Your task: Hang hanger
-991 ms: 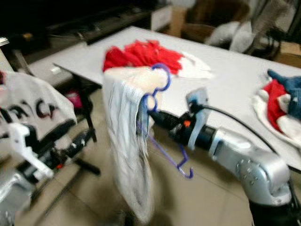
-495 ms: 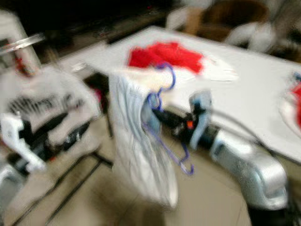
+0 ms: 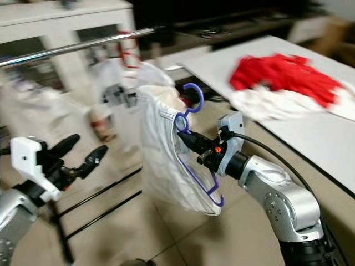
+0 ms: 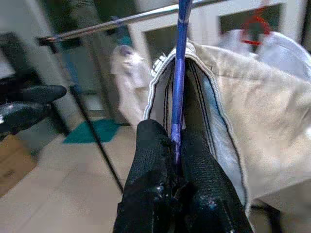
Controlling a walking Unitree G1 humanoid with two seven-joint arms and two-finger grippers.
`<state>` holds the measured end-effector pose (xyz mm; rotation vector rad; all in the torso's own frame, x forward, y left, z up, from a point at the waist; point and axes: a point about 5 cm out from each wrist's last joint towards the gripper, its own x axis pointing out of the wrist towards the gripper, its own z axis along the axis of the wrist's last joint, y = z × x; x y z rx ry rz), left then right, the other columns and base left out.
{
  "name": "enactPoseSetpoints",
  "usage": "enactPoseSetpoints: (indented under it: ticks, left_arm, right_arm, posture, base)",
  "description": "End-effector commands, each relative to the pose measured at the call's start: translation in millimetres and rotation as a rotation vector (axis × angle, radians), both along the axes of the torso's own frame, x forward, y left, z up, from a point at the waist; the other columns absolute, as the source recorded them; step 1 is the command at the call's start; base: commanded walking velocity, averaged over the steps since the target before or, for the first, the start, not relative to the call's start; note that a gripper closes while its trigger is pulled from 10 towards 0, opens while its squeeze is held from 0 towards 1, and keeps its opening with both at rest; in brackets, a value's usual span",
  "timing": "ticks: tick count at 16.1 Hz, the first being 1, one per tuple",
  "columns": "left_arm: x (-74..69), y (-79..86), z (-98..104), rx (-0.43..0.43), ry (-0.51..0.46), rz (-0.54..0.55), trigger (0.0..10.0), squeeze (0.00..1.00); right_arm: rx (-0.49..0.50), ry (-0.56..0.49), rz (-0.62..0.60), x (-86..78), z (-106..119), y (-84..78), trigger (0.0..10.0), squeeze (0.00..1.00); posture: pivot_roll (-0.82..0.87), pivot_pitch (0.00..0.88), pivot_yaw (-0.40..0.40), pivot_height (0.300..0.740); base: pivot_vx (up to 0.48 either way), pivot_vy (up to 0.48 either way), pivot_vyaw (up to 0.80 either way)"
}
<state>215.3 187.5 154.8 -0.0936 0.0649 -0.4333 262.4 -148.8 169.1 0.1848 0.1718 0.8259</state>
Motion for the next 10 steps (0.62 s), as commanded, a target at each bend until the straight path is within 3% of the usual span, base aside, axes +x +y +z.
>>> enactPoseSetpoints:
  ticks: [1,6,7,10]
  left_arm:
    - [0.4,-3.6,1.8,0.010,-0.007,-0.001,10.0,0.98]
    - [0.4,-5.8,0.6,0.023,-0.004,-0.006,10.0,0.97]
    - [0.6,-5.8,1.0,0.003,-0.004,-0.007,10.0,0.96]
    - [0.5,-6.2,0.8,-0.033,0.022,-0.009,10.0,0.95]
  right_arm:
    - [0.027,-0.072,0.014,0.4,10.0,-0.3,10.0,0.00]
    - [0.032,-0.076,0.033,0.5,6.7,0.2,10.0,0.00]
    - [0.033,-0.076,0.034,0.3,6.5,0.1,10.0,0.00]
    - [0.036,-0.078,0.039,-0.5,6.0,0.1,10.0,0.00]
  posture:
    - [-0.05,0.000,0.049,0.740]
    - [-0.05,0.000,0.052,0.740]
    - [-0.05,0.000,0.053,0.740]
    - [-0.05,0.000,0.054,0.740]
  base:
    - [0.000,-0.480,0.79]
    - [0.000,-0.472,0.79]
    - [0.000,0.000,0.79]
    - [0.000,0.480,0.79]
